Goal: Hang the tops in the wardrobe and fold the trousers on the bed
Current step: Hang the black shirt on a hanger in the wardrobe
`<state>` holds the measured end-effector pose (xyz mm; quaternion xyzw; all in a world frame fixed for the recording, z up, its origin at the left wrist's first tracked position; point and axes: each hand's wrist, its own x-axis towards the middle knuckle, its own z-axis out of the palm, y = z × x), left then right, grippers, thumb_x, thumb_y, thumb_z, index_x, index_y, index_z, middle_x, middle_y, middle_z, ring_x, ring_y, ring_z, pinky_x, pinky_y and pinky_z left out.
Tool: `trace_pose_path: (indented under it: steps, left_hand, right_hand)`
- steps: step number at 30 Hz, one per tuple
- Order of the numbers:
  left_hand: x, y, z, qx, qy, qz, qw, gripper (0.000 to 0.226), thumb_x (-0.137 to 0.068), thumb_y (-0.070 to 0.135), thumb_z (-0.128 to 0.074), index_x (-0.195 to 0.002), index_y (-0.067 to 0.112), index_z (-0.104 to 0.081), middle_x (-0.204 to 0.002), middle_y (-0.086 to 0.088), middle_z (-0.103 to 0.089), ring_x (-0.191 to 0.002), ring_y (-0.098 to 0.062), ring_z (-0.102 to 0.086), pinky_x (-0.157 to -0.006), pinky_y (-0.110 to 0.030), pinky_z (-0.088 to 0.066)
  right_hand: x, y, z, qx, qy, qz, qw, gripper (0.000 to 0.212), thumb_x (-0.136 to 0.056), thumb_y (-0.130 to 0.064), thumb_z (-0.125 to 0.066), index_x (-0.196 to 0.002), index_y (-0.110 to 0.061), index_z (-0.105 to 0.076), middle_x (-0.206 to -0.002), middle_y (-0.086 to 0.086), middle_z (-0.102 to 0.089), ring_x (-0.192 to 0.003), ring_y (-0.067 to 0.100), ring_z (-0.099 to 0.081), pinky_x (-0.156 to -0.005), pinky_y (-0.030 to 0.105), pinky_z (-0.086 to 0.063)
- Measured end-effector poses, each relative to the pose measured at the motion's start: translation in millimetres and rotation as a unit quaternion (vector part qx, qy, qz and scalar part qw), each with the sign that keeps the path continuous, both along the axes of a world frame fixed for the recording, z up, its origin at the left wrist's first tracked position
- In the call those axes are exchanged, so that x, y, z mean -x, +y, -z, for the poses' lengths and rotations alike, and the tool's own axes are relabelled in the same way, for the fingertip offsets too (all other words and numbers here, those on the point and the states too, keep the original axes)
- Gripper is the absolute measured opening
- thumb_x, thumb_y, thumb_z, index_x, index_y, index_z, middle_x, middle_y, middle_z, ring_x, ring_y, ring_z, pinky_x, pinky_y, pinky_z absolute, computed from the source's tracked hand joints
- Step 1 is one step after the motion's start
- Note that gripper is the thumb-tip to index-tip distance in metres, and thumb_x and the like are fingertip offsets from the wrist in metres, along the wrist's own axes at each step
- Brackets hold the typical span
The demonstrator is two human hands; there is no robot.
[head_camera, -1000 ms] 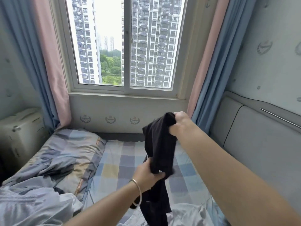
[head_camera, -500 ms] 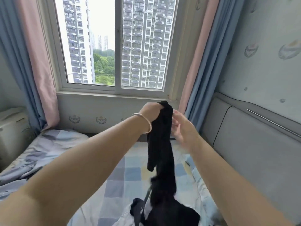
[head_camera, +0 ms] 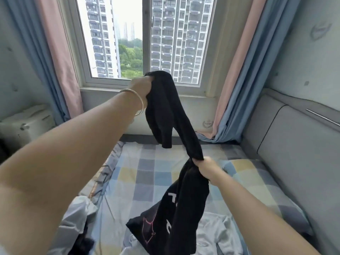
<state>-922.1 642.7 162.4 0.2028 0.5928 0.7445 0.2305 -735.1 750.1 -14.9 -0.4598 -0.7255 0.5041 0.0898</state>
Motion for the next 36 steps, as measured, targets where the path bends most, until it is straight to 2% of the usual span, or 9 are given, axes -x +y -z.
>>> trace_pose_path:
  steps: [6,8,13,17,20,24,27,31,36]
  left_hand:
    - [19,-36,141,0.352,0.149,0.092,0.919,0.011,-0.084,0.016,-0.064,-0.085,0.012,-0.053,-0.097,-0.013,-0.061,-0.084,-0.024,-0.057,-0.077,-0.033,-0.047]
    - [-1,-42,183,0.318,0.219,0.027,0.922,0.026,-0.080,0.006,-0.062,-0.105,0.009,-0.058,-0.108,-0.011,-0.064,-0.093,-0.023,-0.060,-0.087,-0.033,-0.049]
    - [-82,-68,240,0.149,0.221,0.137,0.954,0.040,-0.071,0.032,-0.075,-0.106,0.030,-0.055,-0.101,0.014,-0.063,-0.093,0.000,-0.061,-0.085,-0.019,-0.049]
    - [-96,-55,279,0.349,0.290,0.182,0.873,0.059,-0.072,0.044,-0.072,-0.122,0.025,-0.049,-0.114,0.006,-0.056,-0.102,-0.014,-0.057,-0.089,-0.031,-0.048]
    - [-93,-52,281,0.326,0.190,0.071,0.923,0.022,-0.095,0.028,-0.051,-0.107,0.013,-0.061,-0.103,-0.010,-0.067,-0.090,-0.023,-0.057,-0.080,-0.034,-0.047]
    - [-74,-48,234,0.250,0.058,0.011,0.966,0.032,-0.100,0.024,-0.039,-0.110,0.002,-0.060,-0.099,-0.007,-0.056,-0.093,-0.020,-0.049,-0.076,-0.027,-0.034]
    - [-59,-32,193,0.241,0.059,0.040,0.968,0.030,-0.099,0.014,-0.039,-0.118,-0.002,-0.057,-0.111,-0.006,-0.057,-0.105,-0.027,-0.054,-0.090,-0.035,-0.043]
    - [-64,-4,152,0.218,0.186,0.083,0.955,0.025,-0.093,0.007,-0.042,-0.091,-0.001,-0.065,-0.086,-0.010,-0.059,-0.085,-0.021,-0.052,-0.076,-0.030,-0.040]
    - [-98,20,110,0.306,0.314,0.137,0.888,0.021,-0.090,0.014,-0.045,-0.082,0.011,-0.064,-0.077,-0.006,-0.057,-0.074,-0.023,-0.049,-0.062,-0.025,-0.037]
  right_hand:
    - [40,4,-63,0.310,0.284,0.195,0.886,0.021,-0.096,-0.005,-0.037,-0.081,-0.005,-0.052,-0.059,0.011,-0.057,-0.032,0.019,-0.050,-0.032,0.015,-0.039]
    - [52,0,-84,0.367,0.337,0.201,0.843,0.030,-0.095,-0.001,-0.031,-0.068,-0.003,-0.044,-0.041,0.011,-0.049,-0.024,0.018,-0.042,-0.026,0.014,-0.033]
    - [60,-24,-113,0.343,0.351,0.220,0.843,0.021,-0.096,-0.002,-0.034,-0.104,0.001,-0.052,-0.082,0.020,-0.054,-0.066,0.034,-0.055,-0.029,0.037,-0.047]
    - [47,-36,-140,0.339,0.372,0.226,0.834,0.018,-0.094,-0.001,-0.036,-0.100,0.005,-0.052,-0.086,0.023,-0.053,-0.069,0.036,-0.056,-0.041,0.040,-0.053]
    - [29,-18,-155,0.326,0.395,0.232,0.827,0.020,-0.094,0.000,-0.035,-0.095,0.007,-0.053,-0.087,0.023,-0.053,-0.070,0.035,-0.056,-0.033,0.037,-0.050]
    - [-8,29,-133,0.261,0.412,0.327,0.810,0.028,-0.094,-0.011,-0.043,-0.118,0.001,-0.050,-0.108,0.019,-0.057,-0.085,0.037,-0.058,-0.035,0.039,-0.051]
    - [-25,41,-95,0.272,0.416,0.382,0.779,0.031,-0.095,-0.019,-0.042,-0.122,-0.006,-0.050,-0.121,0.016,-0.056,-0.103,0.035,-0.057,-0.062,0.044,-0.055]
    - [-23,5,-49,0.233,0.334,0.323,0.854,0.017,-0.092,-0.029,-0.051,-0.091,-0.013,-0.056,-0.102,0.006,-0.058,-0.092,0.024,-0.057,-0.084,0.041,-0.045]
    - [-15,-45,-21,-0.092,0.202,0.021,0.975,0.037,-0.077,-0.032,-0.066,-0.111,-0.022,-0.056,-0.099,-0.005,-0.063,-0.094,0.014,-0.061,-0.079,0.027,-0.049]
